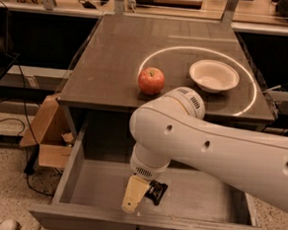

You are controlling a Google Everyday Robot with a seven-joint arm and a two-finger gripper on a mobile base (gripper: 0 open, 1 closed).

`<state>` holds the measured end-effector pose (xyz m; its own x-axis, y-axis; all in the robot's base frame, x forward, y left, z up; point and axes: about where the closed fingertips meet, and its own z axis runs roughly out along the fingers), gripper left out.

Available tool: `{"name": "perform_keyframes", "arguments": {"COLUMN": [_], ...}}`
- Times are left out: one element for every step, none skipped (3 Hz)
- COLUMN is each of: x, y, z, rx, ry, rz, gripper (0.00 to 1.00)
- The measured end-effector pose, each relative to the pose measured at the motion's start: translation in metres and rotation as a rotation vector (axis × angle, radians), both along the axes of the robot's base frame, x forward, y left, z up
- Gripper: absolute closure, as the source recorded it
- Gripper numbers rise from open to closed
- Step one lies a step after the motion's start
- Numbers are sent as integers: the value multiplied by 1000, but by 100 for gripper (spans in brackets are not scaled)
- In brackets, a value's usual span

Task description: Pick rxbar chocolate from top drawer and place on counter

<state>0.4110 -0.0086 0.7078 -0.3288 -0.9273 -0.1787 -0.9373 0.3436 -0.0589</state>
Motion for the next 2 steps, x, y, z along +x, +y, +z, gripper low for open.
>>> {"name": "perform_keyframes", "arguments": {"x": [7, 17], "y": [-2, -11], "z": [-11, -16], "rx": [-8, -14], "ry": [0, 5], "rz": [-57, -103], "gripper": [0, 0]}}
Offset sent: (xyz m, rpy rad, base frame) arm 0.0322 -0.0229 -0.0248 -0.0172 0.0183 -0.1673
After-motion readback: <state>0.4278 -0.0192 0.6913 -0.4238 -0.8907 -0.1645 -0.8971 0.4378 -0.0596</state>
